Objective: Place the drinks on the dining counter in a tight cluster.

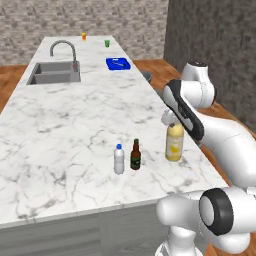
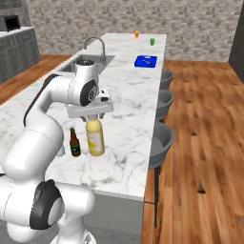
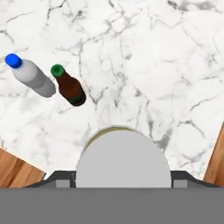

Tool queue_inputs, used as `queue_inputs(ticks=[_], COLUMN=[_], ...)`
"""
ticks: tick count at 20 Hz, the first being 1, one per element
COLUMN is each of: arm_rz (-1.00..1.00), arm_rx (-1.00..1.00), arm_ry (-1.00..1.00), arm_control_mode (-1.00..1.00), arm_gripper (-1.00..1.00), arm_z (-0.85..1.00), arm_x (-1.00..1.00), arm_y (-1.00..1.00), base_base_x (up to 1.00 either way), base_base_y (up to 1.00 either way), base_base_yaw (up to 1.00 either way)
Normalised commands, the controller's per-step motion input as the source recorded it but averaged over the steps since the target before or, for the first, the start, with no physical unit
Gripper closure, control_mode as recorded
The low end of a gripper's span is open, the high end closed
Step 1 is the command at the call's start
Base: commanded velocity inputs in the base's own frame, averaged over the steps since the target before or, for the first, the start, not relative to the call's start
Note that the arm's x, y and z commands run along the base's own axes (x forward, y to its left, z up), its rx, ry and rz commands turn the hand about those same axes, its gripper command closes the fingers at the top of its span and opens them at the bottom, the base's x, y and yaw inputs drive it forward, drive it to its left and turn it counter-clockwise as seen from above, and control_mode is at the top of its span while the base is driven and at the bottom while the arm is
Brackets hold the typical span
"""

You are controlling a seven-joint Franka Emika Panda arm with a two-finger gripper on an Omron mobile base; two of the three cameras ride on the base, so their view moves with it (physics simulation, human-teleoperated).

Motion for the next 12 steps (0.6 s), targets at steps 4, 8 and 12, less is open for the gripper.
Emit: queue_inputs(ticks=[4,8,12], arm_rz=[0.16,0.12,0.07], arm_rx=[0.07,0.00,0.00], arm_ry=[0.00,0.00,0.00], arm_control_mode=[-1.00,-1.00,-1.00], arm_gripper=[1.00,1.00,1.00], arm_z=[-0.37,-0.44,-0.31], arm_x=[0.61,0.59,0.19], arm_y=[0.01,0.17,0.27], base_base_x=[0.00,0.00,0.00], base_base_y=[0.00,0.00,0.00], base_base_yaw=[0.00,0.00,0.00])
